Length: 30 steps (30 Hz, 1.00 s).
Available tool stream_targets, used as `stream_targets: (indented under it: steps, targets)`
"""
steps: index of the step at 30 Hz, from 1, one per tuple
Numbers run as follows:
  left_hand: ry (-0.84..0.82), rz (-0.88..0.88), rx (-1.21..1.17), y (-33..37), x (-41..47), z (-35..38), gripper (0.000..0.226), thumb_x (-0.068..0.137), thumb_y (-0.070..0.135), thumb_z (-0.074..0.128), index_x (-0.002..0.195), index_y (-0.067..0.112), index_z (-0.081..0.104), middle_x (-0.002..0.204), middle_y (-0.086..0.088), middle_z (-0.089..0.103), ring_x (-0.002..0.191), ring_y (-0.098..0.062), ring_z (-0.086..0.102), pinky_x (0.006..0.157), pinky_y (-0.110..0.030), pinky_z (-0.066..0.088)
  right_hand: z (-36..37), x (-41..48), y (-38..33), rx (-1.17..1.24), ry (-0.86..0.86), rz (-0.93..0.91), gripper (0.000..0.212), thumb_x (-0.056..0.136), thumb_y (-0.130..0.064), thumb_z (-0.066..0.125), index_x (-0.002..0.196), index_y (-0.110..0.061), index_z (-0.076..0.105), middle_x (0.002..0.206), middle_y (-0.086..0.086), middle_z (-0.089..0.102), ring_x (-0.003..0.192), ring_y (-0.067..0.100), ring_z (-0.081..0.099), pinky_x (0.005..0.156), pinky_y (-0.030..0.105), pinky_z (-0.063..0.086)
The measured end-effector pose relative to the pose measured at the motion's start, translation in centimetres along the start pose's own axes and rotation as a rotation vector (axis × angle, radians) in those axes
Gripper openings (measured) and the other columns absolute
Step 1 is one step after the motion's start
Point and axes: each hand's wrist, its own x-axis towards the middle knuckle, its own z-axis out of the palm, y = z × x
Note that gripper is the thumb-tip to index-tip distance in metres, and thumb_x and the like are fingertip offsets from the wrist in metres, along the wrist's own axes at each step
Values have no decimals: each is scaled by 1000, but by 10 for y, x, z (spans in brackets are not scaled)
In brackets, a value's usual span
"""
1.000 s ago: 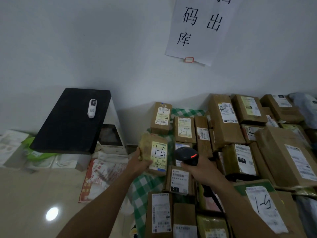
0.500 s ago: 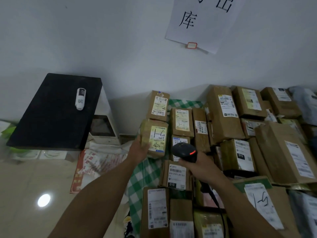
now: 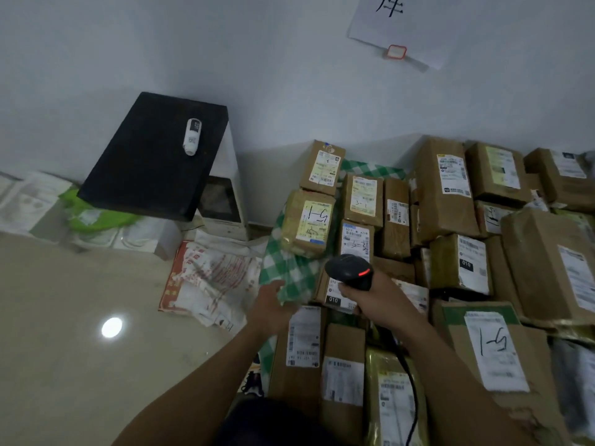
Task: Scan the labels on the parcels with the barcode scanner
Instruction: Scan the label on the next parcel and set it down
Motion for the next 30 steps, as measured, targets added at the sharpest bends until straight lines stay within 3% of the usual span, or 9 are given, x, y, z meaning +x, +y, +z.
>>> stream_targets:
  steps: [2,3,6,9,14,16,18,22,30]
  targets:
    - [-123,-68,43,-17,-22,8,51,78,29,84,124,15,66,117,10,65,107,-10,65,93,-32,56,9,-8,5,-33,-11,-7,34,97,-32,71,129,-38,58,98,-7,75,73,10,71,67,30,57]
    - [-166,-74,42,-26,-29,14,44,76,28,84,117,17,72,112,8,71,101,-8,70,91,-34,60,13,-13,7,-38,-20,-8,36,97,-32,71,131,-37,58,97,-6,75,72,10,70,64,26,54]
    - [-207,-173,-22,-36,-42,19,24,80,25,84,102,20,75,100,3,78,82,0,72,69,-18,59,19,-23,13,-39,-32,6,41,97,-34,72,136,-34,59,103,-7,74,79,10,67,63,23,48]
    - [-162,-220,-150,-37,-43,20,40,84,14,81,121,11,64,118,0,72,95,-10,68,60,-12,53,23,-32,15,-31,-25,5,42,97,-32,72,137,-32,58,101,-8,74,70,6,65,57,19,48]
    - [-177,-188,-274,-33,-56,9,64,81,-6,80,134,14,50,121,-7,64,95,-9,60,66,-16,55,26,-40,18,-22,-9,13,37,99,-26,71,134,-27,58,93,-2,75,54,3,61,49,15,47]
    - [-164,-204,-306,-36,-59,0,80,76,-3,86,144,13,46,131,-8,58,107,-16,60,80,-30,59,27,-42,18,-6,-5,26,36,98,-27,72,131,-29,59,94,-2,76,56,5,62,50,18,49]
    - [-148,-169,-298,-36,-62,-11,76,75,1,88,141,14,52,130,-4,60,113,-18,62,90,-42,60,28,-43,19,7,-7,28,34,97,-28,72,129,-30,61,91,-3,75,57,5,63,52,20,50]
    - [-89,-60,-350,-19,-75,-46,67,76,11,89,131,30,55,121,9,62,104,-8,63,79,-30,59,28,-50,14,20,-10,6,29,97,-29,72,123,-36,61,85,-1,74,58,7,61,53,20,49]
    - [149,112,-597,20,-77,-106,66,82,23,86,138,37,56,130,5,66,116,-16,66,95,-43,59,20,-60,-17,9,-9,-103,28,99,-26,70,125,-29,62,89,-7,74,56,2,63,54,17,49]
